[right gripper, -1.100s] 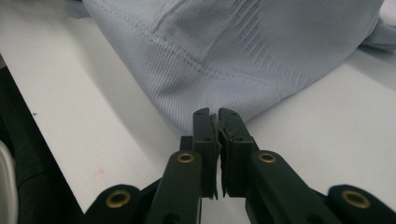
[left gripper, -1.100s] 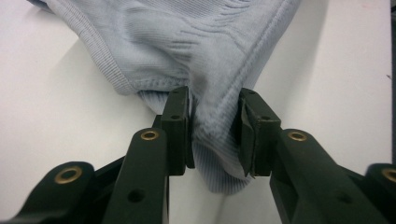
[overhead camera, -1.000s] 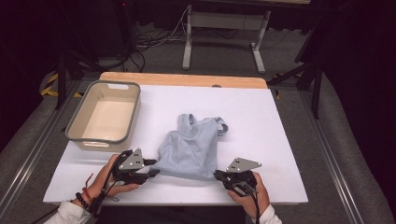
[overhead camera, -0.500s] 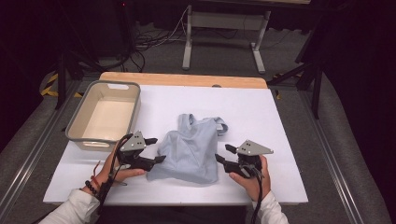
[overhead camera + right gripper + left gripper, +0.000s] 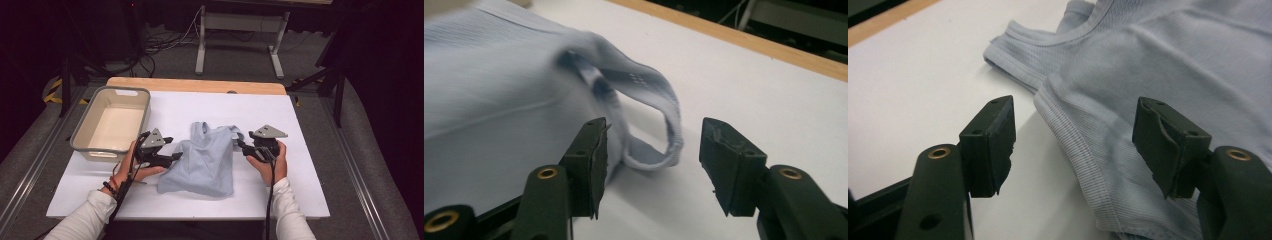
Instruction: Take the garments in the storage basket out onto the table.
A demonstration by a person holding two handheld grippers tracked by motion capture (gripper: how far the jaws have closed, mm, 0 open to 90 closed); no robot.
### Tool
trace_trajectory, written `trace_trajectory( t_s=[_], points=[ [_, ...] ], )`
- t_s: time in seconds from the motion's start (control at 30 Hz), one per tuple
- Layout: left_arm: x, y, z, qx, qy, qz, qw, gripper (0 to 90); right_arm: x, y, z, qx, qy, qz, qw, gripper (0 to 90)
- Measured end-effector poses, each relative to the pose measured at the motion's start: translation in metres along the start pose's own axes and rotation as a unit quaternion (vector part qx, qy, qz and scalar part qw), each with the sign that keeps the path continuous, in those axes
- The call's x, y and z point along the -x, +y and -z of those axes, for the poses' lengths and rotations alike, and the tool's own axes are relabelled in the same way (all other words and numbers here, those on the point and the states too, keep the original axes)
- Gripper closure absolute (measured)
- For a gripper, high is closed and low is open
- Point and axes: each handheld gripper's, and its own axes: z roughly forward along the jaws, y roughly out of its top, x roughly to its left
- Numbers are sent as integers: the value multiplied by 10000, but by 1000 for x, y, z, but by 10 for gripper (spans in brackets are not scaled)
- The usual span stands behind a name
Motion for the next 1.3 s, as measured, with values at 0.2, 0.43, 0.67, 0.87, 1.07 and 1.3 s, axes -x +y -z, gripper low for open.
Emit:
trace_trajectory(
  t_s=[0.2, 0.43, 0.67, 0.87, 1.07, 1.3],
  points=[
    [-1, -2, -5, -85, -91, -2, 9999, 343, 5, -2, -20, -202, -123, 12, 9997, 495],
    [1, -6, -9, -124, -267, 3, 9996, 411, 4, -3, -29, -175, -135, 46, 9997, 693],
    [0, -10, -11, -126, -478, 58, 9988, 562, 4, -3, -33, -110, -257, 98, 9996, 849],
    [0, -13, -12, -159, -627, 12, 9979, 739, 6, -4, -32, -28, -313, 55, 9995, 871],
    [2, -13, -9, -134, -599, -101, 9981, 828, 4, -4, -26, 142, -387, 53, 9991, 874],
    [4, -13, -6, -88, -561, -167, 9982, 842, 3, -3, -23, 253, -371, 29, 9990, 874]
  ],
)
